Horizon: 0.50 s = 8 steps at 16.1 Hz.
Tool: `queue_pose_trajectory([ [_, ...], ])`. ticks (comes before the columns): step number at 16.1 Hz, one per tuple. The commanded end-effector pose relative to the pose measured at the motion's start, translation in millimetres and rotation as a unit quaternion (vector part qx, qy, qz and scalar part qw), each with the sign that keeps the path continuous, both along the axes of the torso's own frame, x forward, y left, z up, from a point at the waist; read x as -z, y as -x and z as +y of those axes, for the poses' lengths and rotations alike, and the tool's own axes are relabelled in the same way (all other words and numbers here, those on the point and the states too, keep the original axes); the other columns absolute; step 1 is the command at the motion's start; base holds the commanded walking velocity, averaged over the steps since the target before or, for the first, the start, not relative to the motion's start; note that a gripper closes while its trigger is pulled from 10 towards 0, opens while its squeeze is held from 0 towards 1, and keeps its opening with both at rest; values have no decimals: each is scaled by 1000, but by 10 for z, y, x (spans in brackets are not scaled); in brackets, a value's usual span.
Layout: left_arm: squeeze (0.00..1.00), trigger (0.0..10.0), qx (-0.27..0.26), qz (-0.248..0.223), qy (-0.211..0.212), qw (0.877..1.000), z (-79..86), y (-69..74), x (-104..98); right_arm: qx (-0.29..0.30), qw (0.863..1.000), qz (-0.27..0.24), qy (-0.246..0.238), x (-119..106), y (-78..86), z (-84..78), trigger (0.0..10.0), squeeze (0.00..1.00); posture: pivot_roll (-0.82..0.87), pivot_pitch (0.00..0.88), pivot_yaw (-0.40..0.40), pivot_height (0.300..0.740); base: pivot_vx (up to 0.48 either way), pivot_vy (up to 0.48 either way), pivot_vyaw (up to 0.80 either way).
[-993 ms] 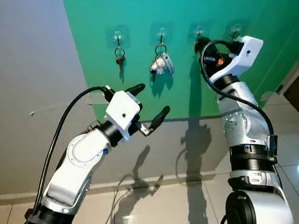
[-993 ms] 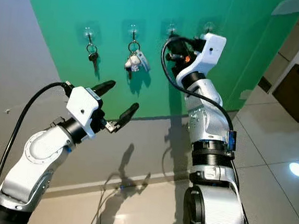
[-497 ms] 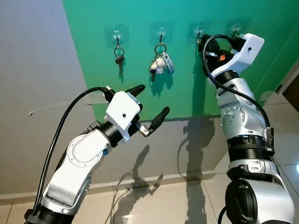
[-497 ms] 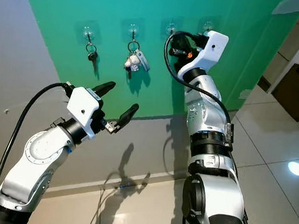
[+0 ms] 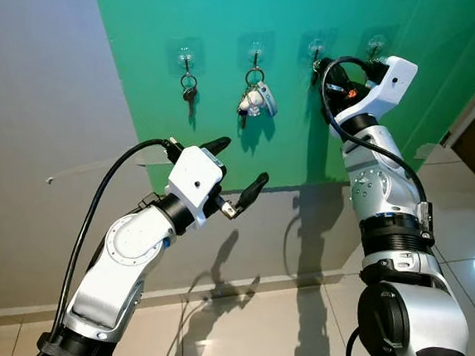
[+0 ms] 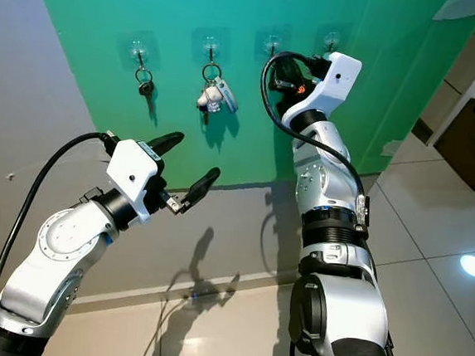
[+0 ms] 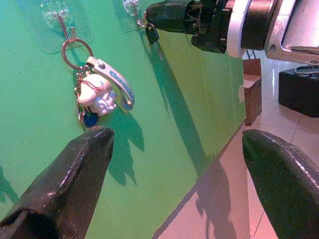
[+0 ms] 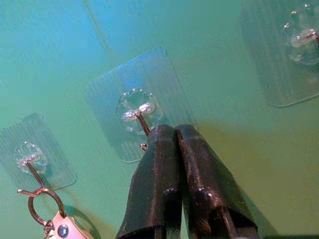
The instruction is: Hang keys on a hook
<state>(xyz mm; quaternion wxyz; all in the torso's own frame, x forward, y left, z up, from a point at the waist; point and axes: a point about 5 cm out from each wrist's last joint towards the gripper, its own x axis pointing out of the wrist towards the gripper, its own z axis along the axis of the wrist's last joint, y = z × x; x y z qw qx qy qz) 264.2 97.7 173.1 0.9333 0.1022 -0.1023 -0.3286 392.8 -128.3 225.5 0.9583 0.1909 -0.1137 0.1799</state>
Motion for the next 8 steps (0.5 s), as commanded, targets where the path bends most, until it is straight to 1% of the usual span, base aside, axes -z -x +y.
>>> queue_pose_trajectory([
  [1,0,10000,8,-4,2,1000,-10,20,-43,-4,1000,-11,1,-53,-12,23,10000,0,29,60,65,740,0,0,0],
  [8,0,10000,7,0,2,1000,-1,41,-36,-1,1000,-6,4,-38,-18,36,10000,0,34,69,59,740,0,0,0],
])
